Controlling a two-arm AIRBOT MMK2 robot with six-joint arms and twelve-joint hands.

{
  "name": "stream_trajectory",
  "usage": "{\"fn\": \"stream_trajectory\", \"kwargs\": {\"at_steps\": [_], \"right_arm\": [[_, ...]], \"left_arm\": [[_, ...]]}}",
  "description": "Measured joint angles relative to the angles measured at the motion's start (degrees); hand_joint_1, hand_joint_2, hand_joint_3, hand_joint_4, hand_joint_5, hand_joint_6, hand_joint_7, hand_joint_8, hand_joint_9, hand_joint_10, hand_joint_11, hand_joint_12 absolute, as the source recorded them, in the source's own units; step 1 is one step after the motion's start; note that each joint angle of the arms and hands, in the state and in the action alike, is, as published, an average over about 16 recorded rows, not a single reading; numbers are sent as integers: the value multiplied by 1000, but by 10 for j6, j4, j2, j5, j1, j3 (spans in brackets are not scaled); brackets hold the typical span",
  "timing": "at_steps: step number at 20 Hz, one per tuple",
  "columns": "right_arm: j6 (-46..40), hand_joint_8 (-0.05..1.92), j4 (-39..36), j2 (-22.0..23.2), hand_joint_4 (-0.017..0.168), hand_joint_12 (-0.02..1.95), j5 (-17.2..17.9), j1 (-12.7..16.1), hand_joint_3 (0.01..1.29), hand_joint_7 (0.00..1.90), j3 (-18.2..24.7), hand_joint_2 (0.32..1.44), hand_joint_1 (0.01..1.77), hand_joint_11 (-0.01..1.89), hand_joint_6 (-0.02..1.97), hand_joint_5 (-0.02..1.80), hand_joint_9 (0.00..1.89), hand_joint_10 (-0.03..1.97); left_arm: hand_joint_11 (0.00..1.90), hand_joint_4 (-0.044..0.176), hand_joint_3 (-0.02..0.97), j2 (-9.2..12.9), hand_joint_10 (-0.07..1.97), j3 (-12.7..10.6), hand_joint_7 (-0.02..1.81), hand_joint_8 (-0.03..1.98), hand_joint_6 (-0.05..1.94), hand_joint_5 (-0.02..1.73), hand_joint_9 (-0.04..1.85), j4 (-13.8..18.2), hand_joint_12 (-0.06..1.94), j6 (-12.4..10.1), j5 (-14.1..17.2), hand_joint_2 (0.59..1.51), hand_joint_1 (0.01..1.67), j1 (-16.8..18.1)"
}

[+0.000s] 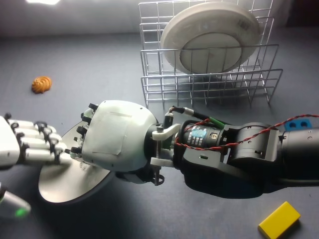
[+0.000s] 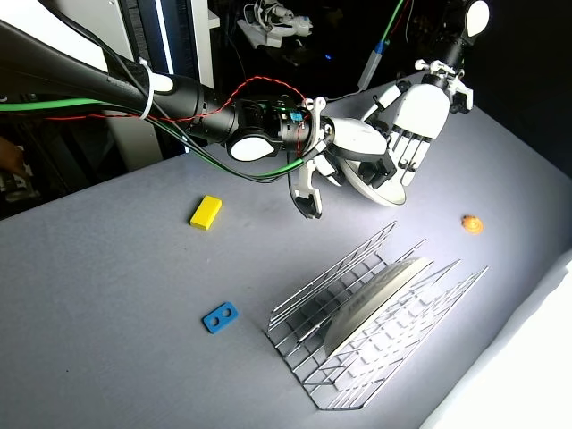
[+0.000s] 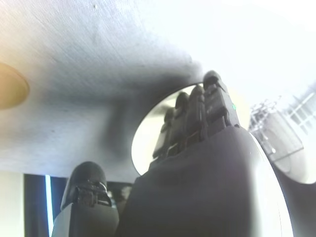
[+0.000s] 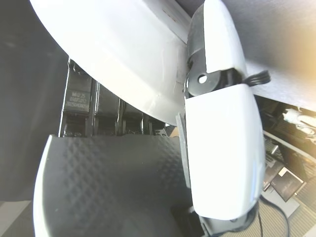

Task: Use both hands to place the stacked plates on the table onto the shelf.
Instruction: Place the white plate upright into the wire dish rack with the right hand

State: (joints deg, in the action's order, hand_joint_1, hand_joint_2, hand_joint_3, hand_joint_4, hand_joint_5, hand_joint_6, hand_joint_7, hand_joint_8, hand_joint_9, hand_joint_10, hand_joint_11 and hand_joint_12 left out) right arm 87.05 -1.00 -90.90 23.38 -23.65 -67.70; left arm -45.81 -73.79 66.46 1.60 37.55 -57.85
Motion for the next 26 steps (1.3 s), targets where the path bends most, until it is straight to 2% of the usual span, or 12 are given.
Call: {"fn": "stream_trajectory", "kwargs": {"at_steps": [4,12,19,26], "right_arm": [[2,944,1,2,-7,1521,6,-2,10,862,1,1004,1201,662,906,714,866,1351],[-6,1026,4,40,-3,1504,22,4,9,894,32,1008,1243,676,947,752,876,1298],[-14,1030,25,109,0,1485,35,20,10,933,95,1013,1299,690,1034,801,884,1288],[-18,1050,64,192,3,1483,42,51,10,951,168,1015,1327,698,1131,816,880,1287]], "left_arm": [[17,2,8,6,0,-11,41,-5,8,38,11,-30,7,0,-4,1165,17,18],[20,-3,9,23,2,-38,47,-5,18,50,20,-61,10,0,-5,1159,18,57],[23,-3,9,34,3,-50,47,-5,18,46,25,-63,9,0,-4,1162,18,76],[22,-3,8,40,3,-54,40,-5,18,41,22,-63,10,0,-3,1162,18,84]]}}
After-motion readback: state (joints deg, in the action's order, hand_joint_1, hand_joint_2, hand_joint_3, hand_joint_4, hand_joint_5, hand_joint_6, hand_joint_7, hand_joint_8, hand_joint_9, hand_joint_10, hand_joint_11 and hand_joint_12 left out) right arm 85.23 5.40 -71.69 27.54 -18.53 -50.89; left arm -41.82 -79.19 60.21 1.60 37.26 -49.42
